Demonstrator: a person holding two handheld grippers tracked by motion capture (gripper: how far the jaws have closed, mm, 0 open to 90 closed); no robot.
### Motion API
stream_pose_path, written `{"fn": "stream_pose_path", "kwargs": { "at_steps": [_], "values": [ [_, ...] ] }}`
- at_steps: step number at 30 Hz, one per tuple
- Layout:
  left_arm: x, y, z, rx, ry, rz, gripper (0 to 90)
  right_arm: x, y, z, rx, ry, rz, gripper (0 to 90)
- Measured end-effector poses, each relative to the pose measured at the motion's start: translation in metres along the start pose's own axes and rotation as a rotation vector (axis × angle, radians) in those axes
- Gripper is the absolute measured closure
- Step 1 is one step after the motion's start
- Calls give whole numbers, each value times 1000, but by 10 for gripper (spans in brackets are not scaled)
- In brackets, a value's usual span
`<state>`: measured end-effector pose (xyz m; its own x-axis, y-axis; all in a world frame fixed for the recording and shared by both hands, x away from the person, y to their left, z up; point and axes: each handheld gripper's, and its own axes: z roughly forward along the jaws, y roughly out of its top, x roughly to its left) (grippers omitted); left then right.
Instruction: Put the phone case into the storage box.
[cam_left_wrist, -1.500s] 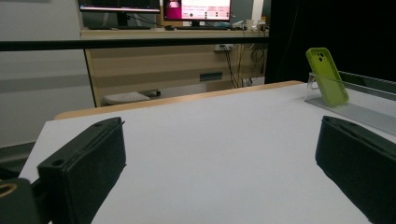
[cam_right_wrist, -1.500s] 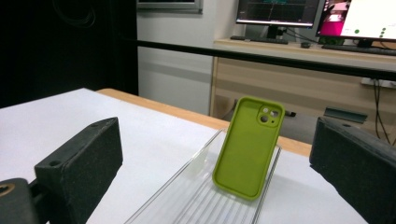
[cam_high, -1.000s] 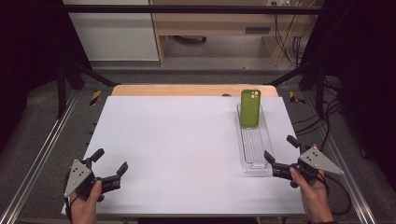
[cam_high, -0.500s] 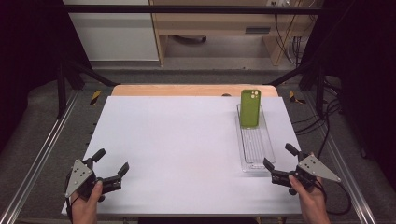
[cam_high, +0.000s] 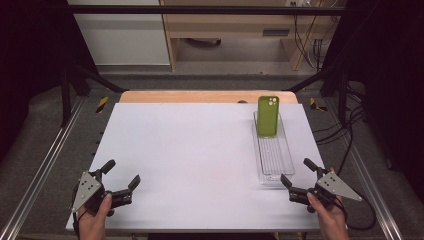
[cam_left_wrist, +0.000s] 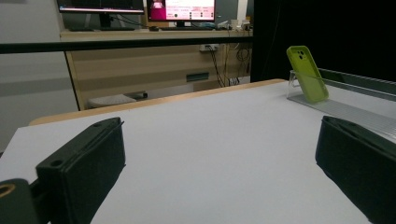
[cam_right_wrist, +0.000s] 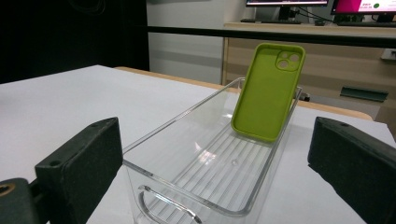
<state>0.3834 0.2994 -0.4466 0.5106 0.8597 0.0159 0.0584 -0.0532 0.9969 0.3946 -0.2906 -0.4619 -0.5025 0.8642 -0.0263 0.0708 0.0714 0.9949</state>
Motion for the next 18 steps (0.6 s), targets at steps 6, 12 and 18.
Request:
{"fn": "stream_pose_path", "kwargs": {
  "at_steps": [6, 12, 18],
  "values": [
    [-1, 0, 0, -8, -5, -4, 8, 4, -4, 4, -6, 11, 1, 34],
    [0, -1, 0, -13, -17, -13, 9, 7, -3, 8, -19, 22, -5, 35],
    [-1, -2, 1, -17, -17, -20, 8, 9, -1, 17, -33, 36, -6, 35]
  ]
}}
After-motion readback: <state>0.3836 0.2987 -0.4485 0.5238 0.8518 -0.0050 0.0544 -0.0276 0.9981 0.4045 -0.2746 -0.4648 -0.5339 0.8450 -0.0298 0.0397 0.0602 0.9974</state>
